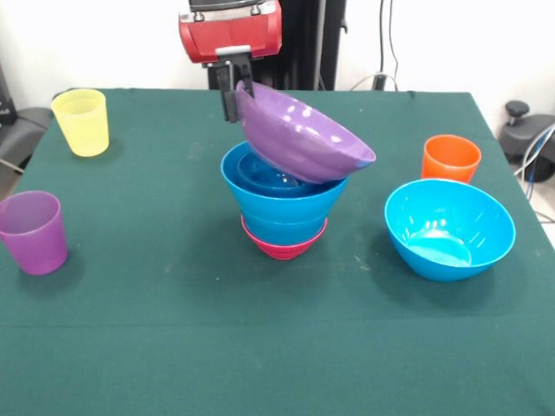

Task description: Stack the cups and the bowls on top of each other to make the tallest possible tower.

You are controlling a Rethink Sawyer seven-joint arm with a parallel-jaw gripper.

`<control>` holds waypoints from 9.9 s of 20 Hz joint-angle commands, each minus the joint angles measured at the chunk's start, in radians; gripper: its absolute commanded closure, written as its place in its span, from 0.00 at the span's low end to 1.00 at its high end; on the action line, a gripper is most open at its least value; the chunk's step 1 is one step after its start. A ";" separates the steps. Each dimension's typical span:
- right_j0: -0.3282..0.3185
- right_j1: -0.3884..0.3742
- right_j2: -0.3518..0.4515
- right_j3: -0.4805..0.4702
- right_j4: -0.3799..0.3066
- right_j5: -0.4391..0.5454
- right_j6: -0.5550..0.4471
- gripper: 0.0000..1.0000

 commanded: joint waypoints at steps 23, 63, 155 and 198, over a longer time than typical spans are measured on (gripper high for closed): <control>-0.024 -0.134 0.024 0.028 0.031 0.122 -0.052 0.00; -0.293 0.063 0.103 -0.023 -0.226 0.146 -0.195 0.00; -0.193 0.387 0.238 -0.586 -0.254 0.459 -0.411 0.00; -0.240 0.294 0.180 -0.466 -0.237 0.434 -0.390 0.00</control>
